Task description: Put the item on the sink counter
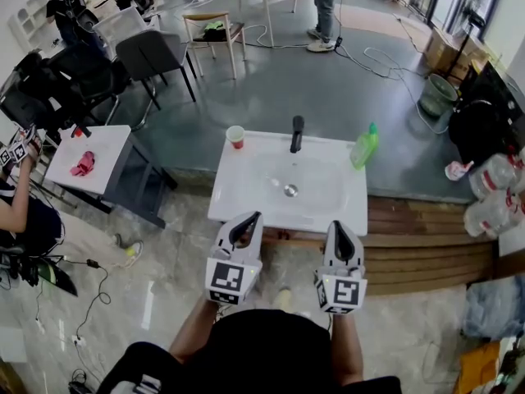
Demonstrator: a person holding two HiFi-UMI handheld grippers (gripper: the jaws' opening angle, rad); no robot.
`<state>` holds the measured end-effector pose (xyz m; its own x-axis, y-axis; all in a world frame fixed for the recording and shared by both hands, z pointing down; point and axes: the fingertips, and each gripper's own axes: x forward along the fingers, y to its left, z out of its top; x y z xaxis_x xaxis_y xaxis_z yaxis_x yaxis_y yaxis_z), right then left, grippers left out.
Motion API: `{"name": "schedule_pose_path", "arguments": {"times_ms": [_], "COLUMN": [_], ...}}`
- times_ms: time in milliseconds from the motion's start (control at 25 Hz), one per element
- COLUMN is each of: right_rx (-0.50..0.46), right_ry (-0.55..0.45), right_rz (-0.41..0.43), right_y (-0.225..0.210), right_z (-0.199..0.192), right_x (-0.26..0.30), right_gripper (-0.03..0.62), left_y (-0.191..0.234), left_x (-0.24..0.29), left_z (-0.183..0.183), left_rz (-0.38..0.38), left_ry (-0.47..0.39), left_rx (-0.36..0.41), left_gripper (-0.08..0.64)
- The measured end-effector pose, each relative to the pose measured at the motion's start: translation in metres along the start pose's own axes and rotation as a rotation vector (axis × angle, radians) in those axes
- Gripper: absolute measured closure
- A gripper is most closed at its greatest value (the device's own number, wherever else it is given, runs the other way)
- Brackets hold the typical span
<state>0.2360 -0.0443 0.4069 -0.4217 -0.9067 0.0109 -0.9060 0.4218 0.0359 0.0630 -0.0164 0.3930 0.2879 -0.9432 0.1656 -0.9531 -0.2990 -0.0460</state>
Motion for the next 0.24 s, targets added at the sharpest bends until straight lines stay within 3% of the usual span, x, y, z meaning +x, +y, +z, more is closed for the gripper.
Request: {"name": "schedule_pose_path", "arguments": {"times_ms": [240], "right_rx": [-0.003], "right_ry": [0.001], "right_rz": [0.005], "right_y": [0.0000], "right_z": [0.0029], "right_x": [0.0025], "right_gripper": [0.594], "left_y": [0.0021], "left_x": [0.0013], "left_z": [0.0026], "left_rz": [0.003], "left_ry": [0.000], "left_rx": [-0.003], "left_gripper": [0.558]}}
